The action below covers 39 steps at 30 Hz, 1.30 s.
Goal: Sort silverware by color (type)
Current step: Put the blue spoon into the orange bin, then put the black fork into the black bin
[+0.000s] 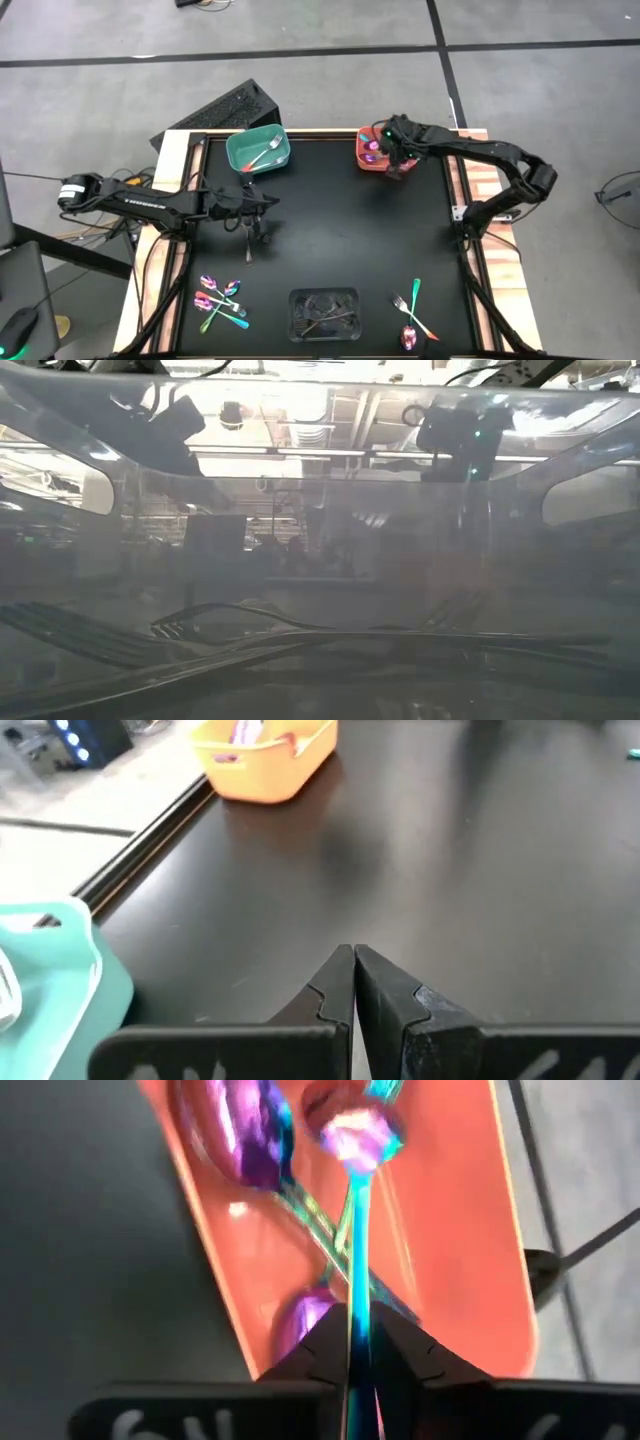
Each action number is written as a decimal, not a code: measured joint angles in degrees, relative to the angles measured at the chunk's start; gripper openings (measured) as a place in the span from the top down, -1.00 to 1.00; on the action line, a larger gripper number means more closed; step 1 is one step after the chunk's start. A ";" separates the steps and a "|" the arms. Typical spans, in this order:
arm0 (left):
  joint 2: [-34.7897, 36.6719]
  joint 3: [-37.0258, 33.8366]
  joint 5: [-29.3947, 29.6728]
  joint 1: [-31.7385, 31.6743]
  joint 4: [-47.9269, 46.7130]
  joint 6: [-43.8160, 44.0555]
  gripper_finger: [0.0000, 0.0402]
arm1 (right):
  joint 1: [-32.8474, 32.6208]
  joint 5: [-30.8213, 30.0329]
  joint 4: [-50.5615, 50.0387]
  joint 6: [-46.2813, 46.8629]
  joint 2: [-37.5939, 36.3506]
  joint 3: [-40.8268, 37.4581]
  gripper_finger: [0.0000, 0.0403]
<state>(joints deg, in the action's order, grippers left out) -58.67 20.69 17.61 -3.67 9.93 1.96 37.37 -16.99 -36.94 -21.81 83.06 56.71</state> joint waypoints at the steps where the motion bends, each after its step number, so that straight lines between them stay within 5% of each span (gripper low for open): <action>1: -0.20 0.00 0.41 -0.14 -0.40 0.41 1.00 | 0.15 0.70 1.08 0.83 0.45 0.00 0.66; 7: -1.81 0.04 0.63 -0.30 -1.42 4.60 0.95 | -0.03 0.49 4.96 5.34 1.58 0.02 0.26; 12: -2.18 0.04 0.65 -0.30 -7.87 12.43 0.85 | -2.58 -3.08 7.40 25.83 1.58 0.02 0.09; 20: -2.00 0.04 -5.43 1.50 -20.15 23.48 0.77 | -16.34 -0.63 18.32 30.55 1.58 0.02 0.19; 26: -1.99 0.04 -4.25 3.68 -24.57 27.29 0.77 | -24.61 -1.16 23.36 30.52 1.58 0.02 0.33; 35: -2.00 0.04 -15.02 7.43 -22.78 15.52 0.77 | -29.36 -1.27 23.75 30.78 1.58 0.02 0.44; 39: -2.37 0.04 -14.99 9.75 -23.15 11.32 0.75 | -29.67 -1.30 23.75 30.83 1.58 0.02 0.44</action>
<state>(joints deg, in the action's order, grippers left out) -61.03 20.73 2.62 6.08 -13.22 13.28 7.70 -18.29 -13.19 9.02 84.64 56.73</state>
